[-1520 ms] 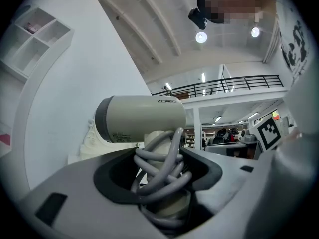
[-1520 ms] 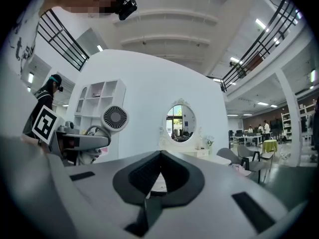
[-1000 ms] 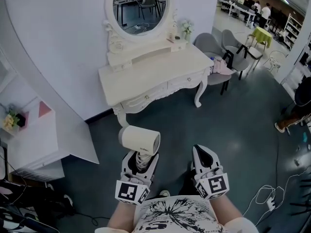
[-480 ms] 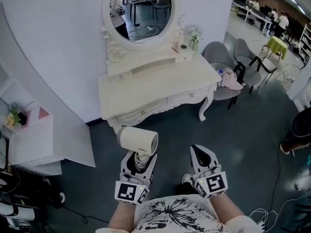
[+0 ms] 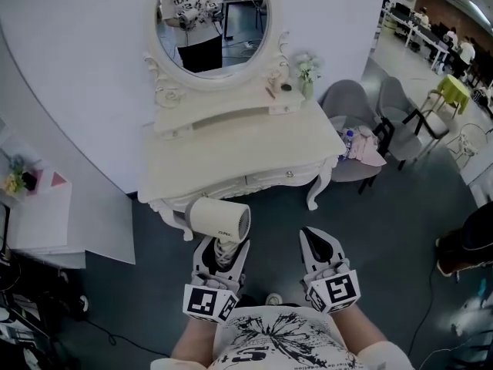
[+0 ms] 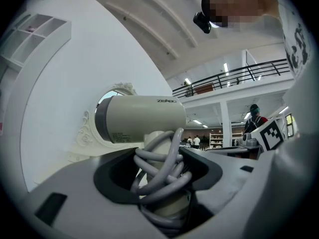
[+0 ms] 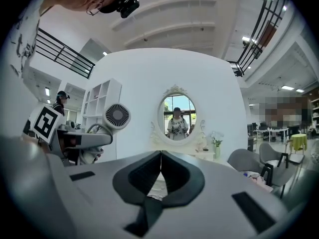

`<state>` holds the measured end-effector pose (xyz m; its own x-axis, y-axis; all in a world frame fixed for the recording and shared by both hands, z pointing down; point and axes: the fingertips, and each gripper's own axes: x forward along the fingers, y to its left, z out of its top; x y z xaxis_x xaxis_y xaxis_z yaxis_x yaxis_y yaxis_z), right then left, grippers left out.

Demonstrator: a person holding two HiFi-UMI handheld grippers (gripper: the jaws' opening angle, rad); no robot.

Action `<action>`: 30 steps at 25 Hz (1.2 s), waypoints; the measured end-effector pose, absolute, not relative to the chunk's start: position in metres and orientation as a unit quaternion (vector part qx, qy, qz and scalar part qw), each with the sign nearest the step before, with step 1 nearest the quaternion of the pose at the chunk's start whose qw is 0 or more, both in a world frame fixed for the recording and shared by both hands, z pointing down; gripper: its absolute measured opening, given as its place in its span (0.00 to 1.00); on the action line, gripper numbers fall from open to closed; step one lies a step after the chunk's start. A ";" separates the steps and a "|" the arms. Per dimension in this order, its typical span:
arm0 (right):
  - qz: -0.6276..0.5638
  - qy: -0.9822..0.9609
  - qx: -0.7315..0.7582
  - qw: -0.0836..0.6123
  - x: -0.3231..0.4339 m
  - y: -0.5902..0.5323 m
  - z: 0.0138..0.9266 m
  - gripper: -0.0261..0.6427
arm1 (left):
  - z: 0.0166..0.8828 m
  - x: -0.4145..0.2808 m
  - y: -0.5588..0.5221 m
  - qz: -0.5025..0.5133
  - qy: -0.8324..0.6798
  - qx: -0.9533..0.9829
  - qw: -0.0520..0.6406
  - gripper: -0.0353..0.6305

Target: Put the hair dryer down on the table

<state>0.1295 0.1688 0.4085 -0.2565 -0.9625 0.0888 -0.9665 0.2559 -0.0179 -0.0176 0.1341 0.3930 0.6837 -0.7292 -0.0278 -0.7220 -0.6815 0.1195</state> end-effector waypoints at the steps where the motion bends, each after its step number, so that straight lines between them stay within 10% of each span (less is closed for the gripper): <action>1: 0.038 -0.790 0.611 0.026 0.137 0.164 0.409 0.07 | 0.393 -0.011 0.131 -0.034 -0.397 0.916 0.048 0.45; 30: 0.045 -0.788 0.614 0.029 0.168 -0.185 0.424 0.07 | 0.402 0.011 -0.212 -0.025 -0.406 0.913 0.037 0.45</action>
<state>0.1684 -0.1852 0.4239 -0.2452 -0.9642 0.1011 -0.9694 0.2427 -0.0360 0.0113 -0.2124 0.4023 0.6691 -0.7430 -0.0160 -0.7393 -0.6677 0.0878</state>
